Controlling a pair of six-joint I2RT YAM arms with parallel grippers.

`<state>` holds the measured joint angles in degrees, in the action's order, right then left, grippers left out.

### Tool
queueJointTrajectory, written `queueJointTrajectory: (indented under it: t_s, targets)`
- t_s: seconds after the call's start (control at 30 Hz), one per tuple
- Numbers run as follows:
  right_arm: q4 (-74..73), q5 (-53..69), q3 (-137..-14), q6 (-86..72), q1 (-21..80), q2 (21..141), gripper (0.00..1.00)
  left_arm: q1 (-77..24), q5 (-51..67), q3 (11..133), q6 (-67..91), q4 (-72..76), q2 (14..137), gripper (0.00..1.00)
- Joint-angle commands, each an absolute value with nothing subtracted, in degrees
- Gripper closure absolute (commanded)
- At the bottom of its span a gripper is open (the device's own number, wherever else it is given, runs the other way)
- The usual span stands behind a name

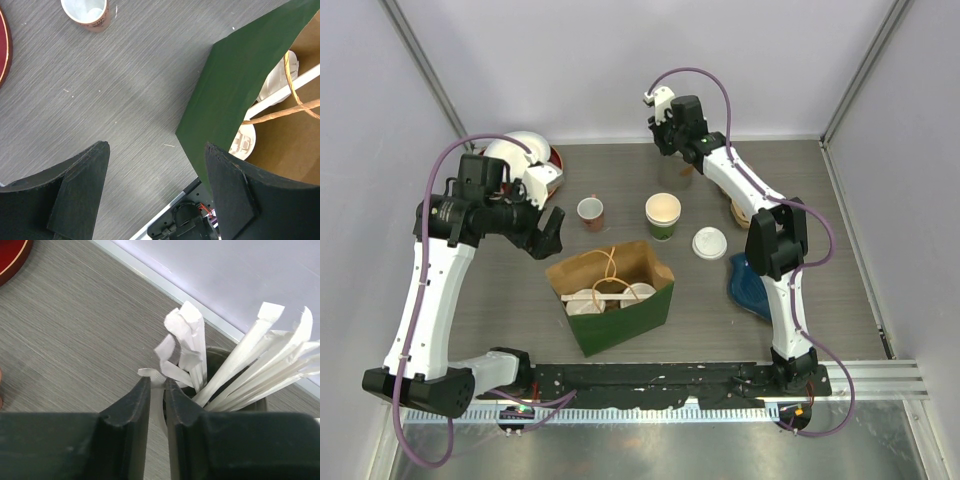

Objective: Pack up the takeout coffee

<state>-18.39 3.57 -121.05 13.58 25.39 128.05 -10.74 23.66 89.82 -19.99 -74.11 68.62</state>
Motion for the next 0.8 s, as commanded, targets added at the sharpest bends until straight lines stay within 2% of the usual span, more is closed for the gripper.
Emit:
queueJointTrajectory:
  t_s: [0.0, 0.07, 0.27, 0.77]
  targets:
    - [-14.2, 2.6, -120.9, 15.2, 25.4, 127.7, 0.82, -10.4, 25.6, 90.9, -21.3, -74.8, 67.9, 0.20]
    - [-13.2, 1.8, -119.6, 16.1, 25.5, 126.8, 0.89, -10.4, 25.8, 91.0, -21.4, -75.1, 68.0, 0.20]
    - [-10.6, 0.3, -115.2, 17.8, 25.3, 123.6, 0.99, -10.3, 26.5, 91.4, -21.4, -75.1, 68.5, 0.19]
    - [-11.6, -1.5, -110.4, 15.9, 25.3, 113.9, 0.99, -10.4, 26.9, 91.6, -21.6, -75.2, 68.6, 0.19]
